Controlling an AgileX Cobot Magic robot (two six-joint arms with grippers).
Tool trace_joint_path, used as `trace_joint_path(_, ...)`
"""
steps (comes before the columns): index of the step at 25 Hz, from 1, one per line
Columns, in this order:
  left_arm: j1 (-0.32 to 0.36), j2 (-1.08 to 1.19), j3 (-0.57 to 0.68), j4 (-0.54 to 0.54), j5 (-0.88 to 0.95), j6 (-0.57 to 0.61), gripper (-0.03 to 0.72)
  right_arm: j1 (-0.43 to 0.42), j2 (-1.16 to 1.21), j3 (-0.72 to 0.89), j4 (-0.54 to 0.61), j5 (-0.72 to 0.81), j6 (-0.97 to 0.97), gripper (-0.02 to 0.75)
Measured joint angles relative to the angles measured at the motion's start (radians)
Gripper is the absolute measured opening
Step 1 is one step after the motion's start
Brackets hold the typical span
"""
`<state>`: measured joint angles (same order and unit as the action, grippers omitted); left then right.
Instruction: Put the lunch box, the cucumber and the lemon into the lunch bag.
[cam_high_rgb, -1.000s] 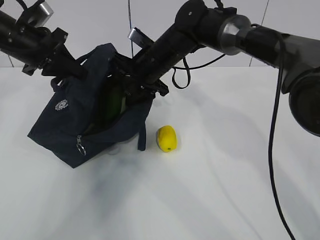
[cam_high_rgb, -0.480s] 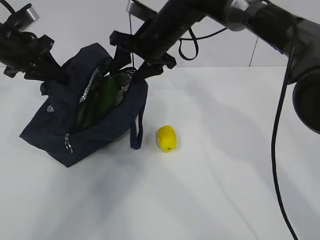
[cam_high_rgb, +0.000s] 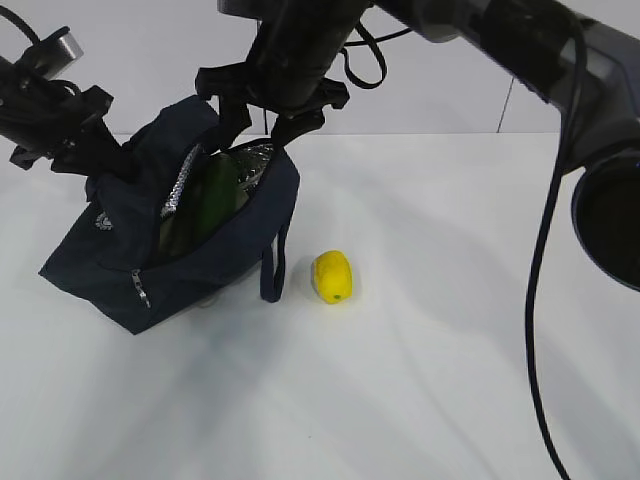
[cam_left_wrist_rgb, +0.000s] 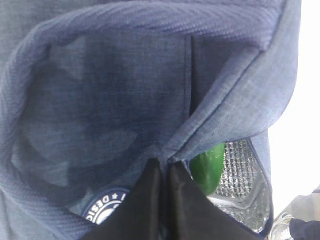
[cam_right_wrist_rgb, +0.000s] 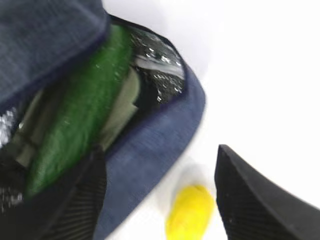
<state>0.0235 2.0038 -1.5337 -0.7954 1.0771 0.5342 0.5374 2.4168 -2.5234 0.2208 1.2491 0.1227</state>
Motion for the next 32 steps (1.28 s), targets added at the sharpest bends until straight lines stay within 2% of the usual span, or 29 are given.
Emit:
trace_joint_path(4, 0.000, 0.000, 0.000, 0.000, -0.002, 0.000, -0.008, 0.024, -0.004, 0.000, -0.156, 0.000, 0.011, 0.506)
trace_joint_path(9, 0.000, 0.000, 0.000, 0.001, -0.002, 0.000, -0.009, 0.024, -0.091, 0.113, -0.228, 0.002, 0.013, 0.506)
trace_joint_path(16, 0.000, 0.000, 0.000, 0.002, -0.007, -0.002, -0.008, 0.024, -0.267, 0.382, -0.239, 0.002, 0.013, 0.506)
trace_joint_path(23, 0.000, 0.000, 0.000, 0.002, -0.005, -0.002, -0.008, 0.024, -0.314, 0.553, -0.239, 0.000, 0.076, 0.506)
trace_joint_path(32, 0.000, 0.000, 0.000, 0.002, -0.005, -0.002, -0.009, 0.024, -0.272, 0.574, -0.221, -0.004, 0.193, 0.506)
